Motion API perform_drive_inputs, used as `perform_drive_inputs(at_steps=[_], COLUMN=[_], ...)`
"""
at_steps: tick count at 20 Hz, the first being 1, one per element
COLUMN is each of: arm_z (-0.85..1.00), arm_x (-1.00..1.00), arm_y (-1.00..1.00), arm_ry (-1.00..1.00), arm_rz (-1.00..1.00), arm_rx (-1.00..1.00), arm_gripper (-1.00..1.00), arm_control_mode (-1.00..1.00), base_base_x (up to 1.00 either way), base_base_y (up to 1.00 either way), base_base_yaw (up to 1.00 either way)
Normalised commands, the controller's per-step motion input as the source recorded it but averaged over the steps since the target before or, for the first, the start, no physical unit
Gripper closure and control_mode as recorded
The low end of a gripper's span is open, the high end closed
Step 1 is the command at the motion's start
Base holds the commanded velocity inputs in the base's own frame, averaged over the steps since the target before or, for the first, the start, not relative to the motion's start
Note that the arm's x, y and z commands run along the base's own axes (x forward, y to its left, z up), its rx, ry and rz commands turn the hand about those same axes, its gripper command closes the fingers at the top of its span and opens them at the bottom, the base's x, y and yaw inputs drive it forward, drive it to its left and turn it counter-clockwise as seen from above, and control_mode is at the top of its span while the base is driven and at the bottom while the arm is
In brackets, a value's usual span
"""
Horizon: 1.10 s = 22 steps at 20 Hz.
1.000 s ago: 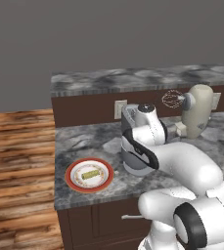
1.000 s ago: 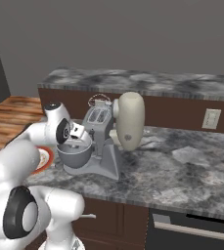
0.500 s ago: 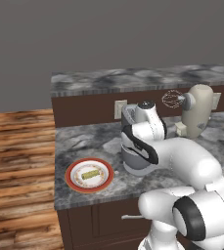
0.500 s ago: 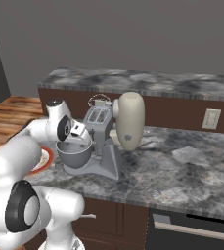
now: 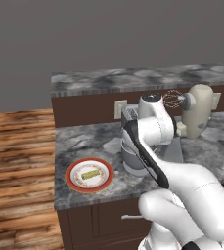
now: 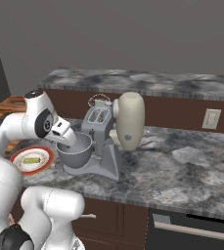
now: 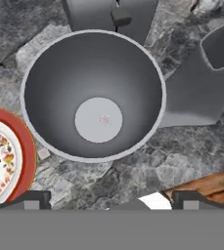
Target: Add butter and sugar cubes to the stand mixer bowl and then turn on the stand mixer to begin making frosting.
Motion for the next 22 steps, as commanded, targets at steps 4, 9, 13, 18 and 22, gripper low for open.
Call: perform_drive_inputs(at_steps=[4, 9, 13, 18, 22], arm_z=[0.00, 0.00, 0.00, 0.00, 0.00], arm_x=[-1.00, -0.76, -0.08, 0.17, 0.32], arm_y=[0.29, 0.42, 0.46, 0.41, 0.37], arm_ry=[-0.08, -0.02, 0.00, 0.00, -0.02], arm_rz=[-0.36, -0.45, -0.45, -0.43, -0.38], arm_rx=[0.03, 0.02, 0.01, 0.00, 0.00], arm_gripper=[-1.00, -1.00, -1.00, -1.00, -1.00], arm_control_mode=[-1.00, -1.00, -1.00, -1.00, -1.00], base_base_x=[0.00, 0.00, 0.00, 0.00, 0.00], base_base_y=[0.00, 0.00, 0.00, 0.00, 0.00], base_base_yaw=[0.00, 0.00, 0.00, 0.00, 0.00])
